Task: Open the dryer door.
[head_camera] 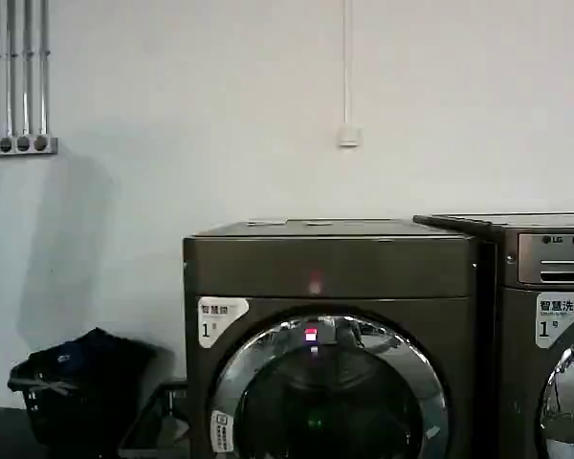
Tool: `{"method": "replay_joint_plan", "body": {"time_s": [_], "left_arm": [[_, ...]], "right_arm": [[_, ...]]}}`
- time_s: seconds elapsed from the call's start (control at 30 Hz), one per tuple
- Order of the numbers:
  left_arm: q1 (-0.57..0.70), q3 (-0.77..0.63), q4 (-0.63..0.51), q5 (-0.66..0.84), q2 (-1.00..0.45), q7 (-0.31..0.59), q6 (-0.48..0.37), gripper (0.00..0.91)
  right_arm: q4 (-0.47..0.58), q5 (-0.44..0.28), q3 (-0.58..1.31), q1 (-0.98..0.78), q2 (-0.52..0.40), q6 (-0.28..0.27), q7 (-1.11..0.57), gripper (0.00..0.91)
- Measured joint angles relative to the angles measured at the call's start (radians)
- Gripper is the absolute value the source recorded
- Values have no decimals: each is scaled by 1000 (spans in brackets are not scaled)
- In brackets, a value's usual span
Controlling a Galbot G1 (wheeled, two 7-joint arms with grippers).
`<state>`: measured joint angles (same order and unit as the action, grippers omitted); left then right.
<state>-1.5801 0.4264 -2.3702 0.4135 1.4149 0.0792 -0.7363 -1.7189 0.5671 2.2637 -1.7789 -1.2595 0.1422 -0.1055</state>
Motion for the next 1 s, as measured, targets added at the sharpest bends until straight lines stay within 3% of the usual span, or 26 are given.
{"method": "replay_joint_plan", "body": {"time_s": [0.4, 1.0], "left_arm": [[-5, 32, -22, -4, -2, -2, 0, 907], [-21, 147, -60, 29, 5, -12, 0, 907]], "right_arm": [[-96, 56, -121, 29, 39, 41, 32, 907], [-327, 29, -487, 93, 132, 60, 78, 907]]}}
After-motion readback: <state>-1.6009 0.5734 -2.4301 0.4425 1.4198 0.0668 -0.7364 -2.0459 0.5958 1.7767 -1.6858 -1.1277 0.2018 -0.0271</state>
